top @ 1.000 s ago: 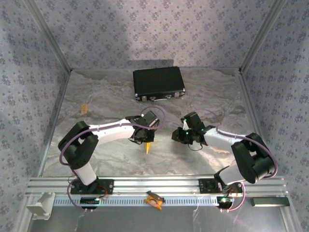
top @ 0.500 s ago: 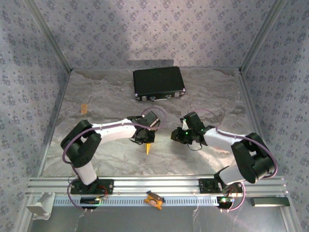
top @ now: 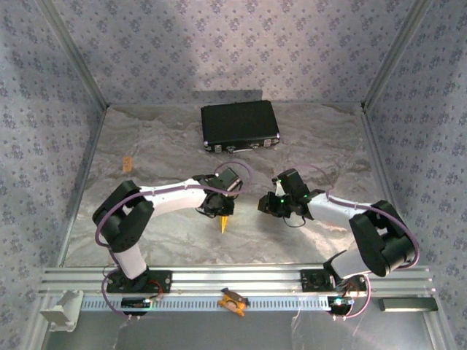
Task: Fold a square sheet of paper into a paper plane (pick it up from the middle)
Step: Move the paper plane to the center of the table.
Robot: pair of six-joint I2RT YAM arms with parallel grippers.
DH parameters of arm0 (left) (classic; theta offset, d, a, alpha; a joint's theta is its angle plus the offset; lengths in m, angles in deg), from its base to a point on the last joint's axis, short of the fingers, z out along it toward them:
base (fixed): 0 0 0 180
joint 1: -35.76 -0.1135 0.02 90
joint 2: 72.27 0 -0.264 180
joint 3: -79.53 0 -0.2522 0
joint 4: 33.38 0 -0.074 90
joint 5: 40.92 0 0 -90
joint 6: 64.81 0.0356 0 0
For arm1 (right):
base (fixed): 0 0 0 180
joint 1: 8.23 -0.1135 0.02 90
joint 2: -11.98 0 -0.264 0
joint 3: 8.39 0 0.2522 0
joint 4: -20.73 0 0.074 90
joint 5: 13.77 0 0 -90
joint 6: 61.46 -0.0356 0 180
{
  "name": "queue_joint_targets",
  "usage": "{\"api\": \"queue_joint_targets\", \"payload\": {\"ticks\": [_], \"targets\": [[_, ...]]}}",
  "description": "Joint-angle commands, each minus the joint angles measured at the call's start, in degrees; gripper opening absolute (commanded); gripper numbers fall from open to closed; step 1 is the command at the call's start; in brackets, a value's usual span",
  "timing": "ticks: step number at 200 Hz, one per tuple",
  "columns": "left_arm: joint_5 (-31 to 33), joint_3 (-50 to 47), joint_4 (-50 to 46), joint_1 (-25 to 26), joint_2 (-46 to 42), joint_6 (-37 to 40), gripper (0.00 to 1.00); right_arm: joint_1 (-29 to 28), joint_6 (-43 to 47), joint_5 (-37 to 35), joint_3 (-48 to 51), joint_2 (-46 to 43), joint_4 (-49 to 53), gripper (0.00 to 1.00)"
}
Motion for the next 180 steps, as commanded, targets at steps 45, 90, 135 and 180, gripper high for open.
{"api": "queue_joint_targets", "payload": {"ticks": [45, 90, 135, 180], "targets": [[0.0, 1.4, -2.2, 0.6, 1.9, 0.1, 0.15, -0.4, 0.3, 0.1, -1.1, 0.4, 0.0, 0.23], [0.1, 1.3, -2.0, 0.7, 2.5, 0.1, 0.16, -0.5, 0.3, 0.1, -1.1, 0.4, 0.0, 0.23], [1.5, 1.6, -3.2, 1.2, 3.8, -0.4, 0.19, -0.4, 0.4, 0.0, -1.1, 0.4, 0.0, 0.23], [3.0, 3.3, -5.3, 2.1, 6.7, -1.7, 0.22, -0.3, 0.5, -0.7, -1.1, -0.5, 0.9, 0.23]]}}
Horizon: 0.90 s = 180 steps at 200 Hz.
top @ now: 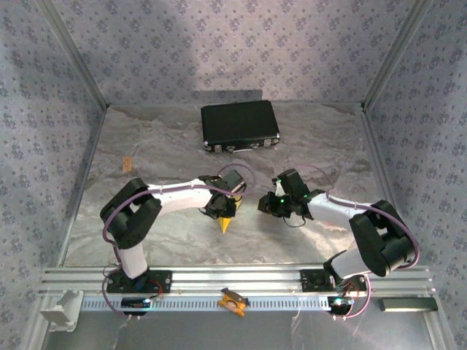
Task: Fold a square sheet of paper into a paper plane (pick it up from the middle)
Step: Move the paper plane to the center of the table.
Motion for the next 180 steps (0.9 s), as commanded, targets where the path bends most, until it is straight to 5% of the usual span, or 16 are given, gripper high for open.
{"api": "queue_joint_targets", "payload": {"ticks": [1, 49, 180], "targets": [[1.3, 1.0, -3.2, 0.8, 3.1, -1.3, 0.22, -0.3, 0.5, -0.7, -1.1, -0.5, 0.9, 0.23], [0.0, 2.2, -1.7, 1.8, 4.1, -4.2, 0.33, 0.7, 0.8, -1.5, -0.3, -2.7, 1.9, 0.23], [4.6, 8.8, -6.9, 3.8, 6.0, -11.0, 0.35, 2.6, 1.1, -1.8, 0.9, -5.6, 2.9, 0.24]]}}
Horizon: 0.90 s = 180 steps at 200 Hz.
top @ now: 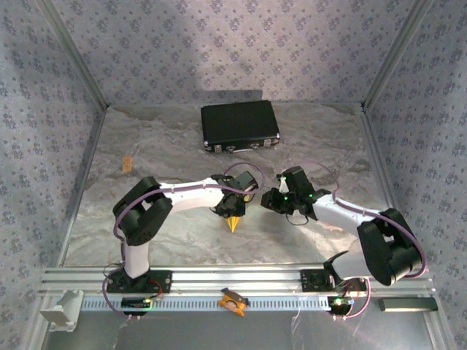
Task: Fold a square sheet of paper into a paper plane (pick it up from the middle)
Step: Move the paper plane to the center of the table.
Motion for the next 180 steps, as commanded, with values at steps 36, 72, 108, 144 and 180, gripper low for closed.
{"api": "queue_joint_targets", "payload": {"ticks": [36, 72, 108, 144, 180], "targets": [[2.4, 2.8, -4.2, 0.6, 1.9, -1.9, 0.37, 0.9, 1.1, -0.7, 0.8, -1.4, 2.1, 0.24], [2.3, 3.6, -6.3, 0.6, 2.8, -1.6, 0.37, 1.1, 1.1, -0.9, 0.6, -1.3, 2.2, 0.24], [2.4, 4.2, -6.7, 0.7, 2.8, -1.4, 0.37, 1.2, 1.1, -0.8, 0.3, -1.4, 2.5, 0.24], [2.6, 4.7, -7.4, 0.7, 0.1, -1.1, 0.42, 1.4, 1.8, -0.8, -0.5, -1.4, 3.3, 0.25], [3.0, 5.1, -7.9, 0.7, -2.3, -1.2, 0.46, 2.2, 2.7, -1.1, -1.5, -1.8, 4.5, 0.26]]}}
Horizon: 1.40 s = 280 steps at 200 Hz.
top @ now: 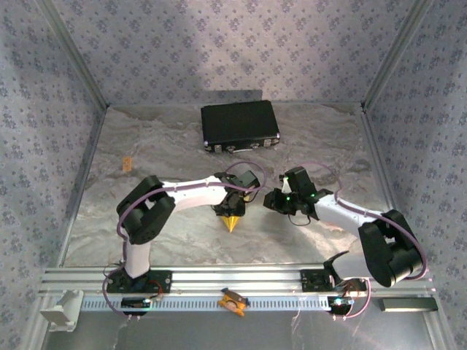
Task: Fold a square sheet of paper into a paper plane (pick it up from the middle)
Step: Move the paper plane to the center of the table, then reset both arms
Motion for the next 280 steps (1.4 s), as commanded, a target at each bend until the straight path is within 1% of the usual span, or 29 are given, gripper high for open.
{"api": "queue_joint_targets", "payload": {"ticks": [1, 40, 60, 68, 72, 77, 92, 110, 117, 123, 128, 138, 146, 155, 162, 171, 178, 182, 193, 203, 211, 223, 237, 246, 252, 260, 264, 273, 280], "targets": [[1.5, 1.9, -2.7, 0.5, -3.6, -0.3, 0.47, 0.7, 1.8, -0.7, -1.8, -1.2, 2.5, 0.26], [1.7, 1.9, -2.9, 0.5, -5.8, -0.5, 0.48, 1.9, 3.1, -1.7, -2.9, -2.4, 4.1, 0.27], [2.7, 1.4, -2.9, 0.5, -8.1, -0.7, 0.48, 2.6, 4.9, -4.2, -4.0, -4.2, 6.4, 0.28], [3.5, 0.9, -2.7, 0.5, -9.5, -0.6, 0.48, 2.8, 4.9, -6.1, -4.7, -5.4, 7.7, 0.31], [4.1, 0.6, -2.5, 0.5, -10.3, -0.5, 0.48, 3.0, 7.0, -7.3, -5.1, -5.9, 8.6, 0.34], [4.8, 0.2, -2.1, 0.5, -11.5, -0.2, 0.48, 3.1, 7.9, -9.1, -5.7, -6.8, 9.9, 0.36], [7.9, -1.8, -0.4, 0.5, -15.2, 2.2, 0.46, 3.6, 9.6, -18.9, -8.0, -9.8, 14.7, 0.47], [12.9, -4.8, 0.3, -0.5, -19.8, 5.8, 0.49, 4.2, 9.9, -31.4, -10.7, -13.3, 18.8, 0.5], [14.4, -6.2, 2.3, -1.6, -21.5, 6.9, 0.5, 4.2, 11.4, -36.3, -11.4, -14.5, 19.1, 0.55], [15.3, -7.5, 3.0, -2.8, -23.3, 7.9, 0.5, 4.3, 12.5, -39.7, -11.4, -15.2, 18.4, 0.62], [15.7, -8.8, 3.6, -4.2, -24.5, 8.6, 0.51, 4.5, 13.7, -42.9, -11.0, -15.6, 16.9, 0.66], [16.6, -11.3, 5.2, -7.2, -27.0, 10.5, 0.55, 5.1, 18.4, -48.5, -9.2, -15.5, 12.5, 0.72], [18.1, -13.7, 7.0, -9.5, -29.3, 12.3, 0.61, 5.6, 22.5, -51.7, -7.8, -14.9, 8.6, 0.74], [20.3, -16.5, 9.1, -12.2, -31.8, 13.9, 0.72, 6.5, 27.7, -54.3, -6.2, -14.1, 4.3, 0.74], [21.6, -18.8, 10.9, -15.1, -33.8, 15.1, 0.79, 7.5, 31.8, -54.6, -4.8, -13.3, 0.7, 0.77], [22.2, -21.9, 13.8, -18.9, -36.3, 17.4, 0.85, 9.4, 35.2, -53.9, -2.9, -11.8, -3.8, 0.77], [22.5, -23.6, 14.7, -21.6, -38.2, 18.5, 0.89, 10.8, 37.0, -52.8, -2.6, -10.7, -5.1, 0.78], [22.5, -24.3, 15.0, -23.2, -39.2, 19.1, 0.94, 11.8, 37.4, -52.2, -2.6, -10.1, -5.5, 0.78], [23.6, -26.2, 16.5, -27.3, -41.7, 22.0, 0.96, 14.8, 37.6, -48.4, -1.8, -7.9, -8.6, 0.78], [27.8, -29.3, 19.4, -30.4, -43.5, 24.0, 0.99, 17.5, 38.2, -44.6, -0.5, -5.8, -13.3, 0.78], [27.9, -31.4, 22.2, -33.3, -44.7, 25.9, 1.0, 18.7, 38.8, -43.0, 0.5, -4.0, -16.8, 0.78], [25.4, -33.8, 26.0, -38.1, -45.7, 28.4, 1.0, 19.4, 39.5, -41.5, 1.0, -2.6, -19.6, 0.78], [24.8, -36.1, 29.8, -42.2, -46.0, 30.4, 1.0, 19.8, 40.6, -38.2, 2.2, -1.7, -24.1, 0.78], [25.1, -37.3, 32.0, -43.8, -45.9, 31.8, 1.0, 20.5, 40.6, -36.9, 3.8, -0.5, -28.8, 0.78], [25.3, -38.3, 34.1, -44.7, -45.7, 33.1, 1.0, 20.8, 42.5, -35.9, 4.7, 0.5, -31.8, 0.78], [24.8, -39.7, 37.7, -45.5, -45.2, 35.0, 1.0, 20.7, 43.8, -36.7, 5.8, 1.7, -34.9, 0.8], [24.1, -39.7, 38.3, -46.2, -44.8, 35.8, 1.0, 20.6, 44.5, -36.8, 6.3, 2.2, -36.7, 0.81], [20.2, -39.2, 38.8, -47.7, -43.8, 37.9, 1.0, 20.7, 46.4, -35.7, 8.0, 2.7, -41.1, 0.85], [19.4, -39.3, 40.5, -48.2, -43.1, 40.2, 1.0, 20.8, 47.8, -35.0, 10.1, 3.1, -46.1, 0.87]]}}
